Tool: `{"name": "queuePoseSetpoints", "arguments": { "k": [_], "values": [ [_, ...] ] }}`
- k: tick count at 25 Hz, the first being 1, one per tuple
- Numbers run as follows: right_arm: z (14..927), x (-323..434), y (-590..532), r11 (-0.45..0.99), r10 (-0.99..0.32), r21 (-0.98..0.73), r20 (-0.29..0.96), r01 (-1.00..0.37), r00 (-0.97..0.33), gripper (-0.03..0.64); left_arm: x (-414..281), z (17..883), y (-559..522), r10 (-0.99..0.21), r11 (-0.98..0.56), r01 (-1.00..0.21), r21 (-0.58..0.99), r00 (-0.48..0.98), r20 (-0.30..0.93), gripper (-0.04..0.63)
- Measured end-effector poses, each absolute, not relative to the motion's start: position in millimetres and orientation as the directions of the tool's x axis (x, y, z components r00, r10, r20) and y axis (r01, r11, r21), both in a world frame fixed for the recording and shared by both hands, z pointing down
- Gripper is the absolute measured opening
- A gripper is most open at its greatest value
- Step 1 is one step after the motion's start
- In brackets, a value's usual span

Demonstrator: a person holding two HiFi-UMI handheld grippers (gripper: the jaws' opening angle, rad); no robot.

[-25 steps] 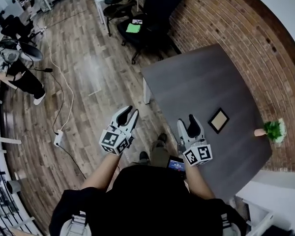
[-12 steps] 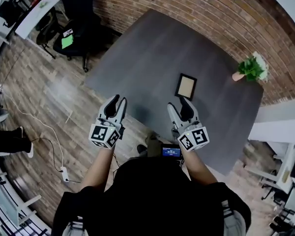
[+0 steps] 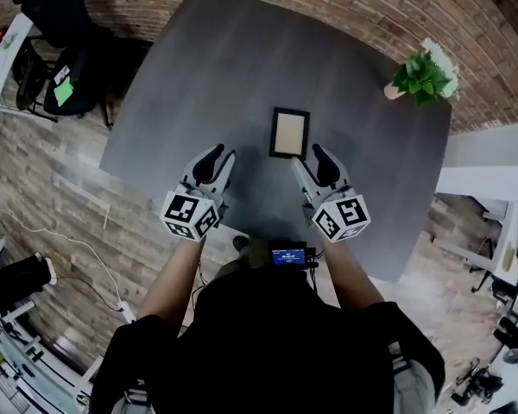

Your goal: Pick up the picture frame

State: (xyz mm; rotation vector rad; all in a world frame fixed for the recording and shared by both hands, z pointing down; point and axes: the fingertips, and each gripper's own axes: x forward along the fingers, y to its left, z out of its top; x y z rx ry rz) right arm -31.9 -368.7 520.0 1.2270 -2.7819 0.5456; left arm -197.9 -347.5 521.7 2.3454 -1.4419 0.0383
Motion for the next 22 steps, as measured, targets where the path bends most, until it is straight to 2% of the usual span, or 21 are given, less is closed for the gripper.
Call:
{"name": "queuePoseSetpoints", "arguments": {
  "k": [11,17,22],
  "values": [
    [632.5,5.0,-420.3,0.477,-0.630,-0.405,0.462,-0.780,-0.625,0.233,-118.4,638.2,-416.0,-0.622,-0.422,-0.809,0.410,0.587,0.518,0.124],
    [679.6,2.4,-437.6,0.433,-0.537,-0.425,0.587,-0.795,-0.606,0.229,-98.7,684.7,-432.4,-0.509,-0.388,-0.808,0.444,0.589,0.628,0.124],
    [694.4,-2.4,-442.0,0.419,-0.501,-0.402,0.645,-0.814,-0.577,0.205,-95.9,702.8,-434.9,-0.447,-0.384,-0.819,0.426,0.568,0.691,0.124]
  ]
}}
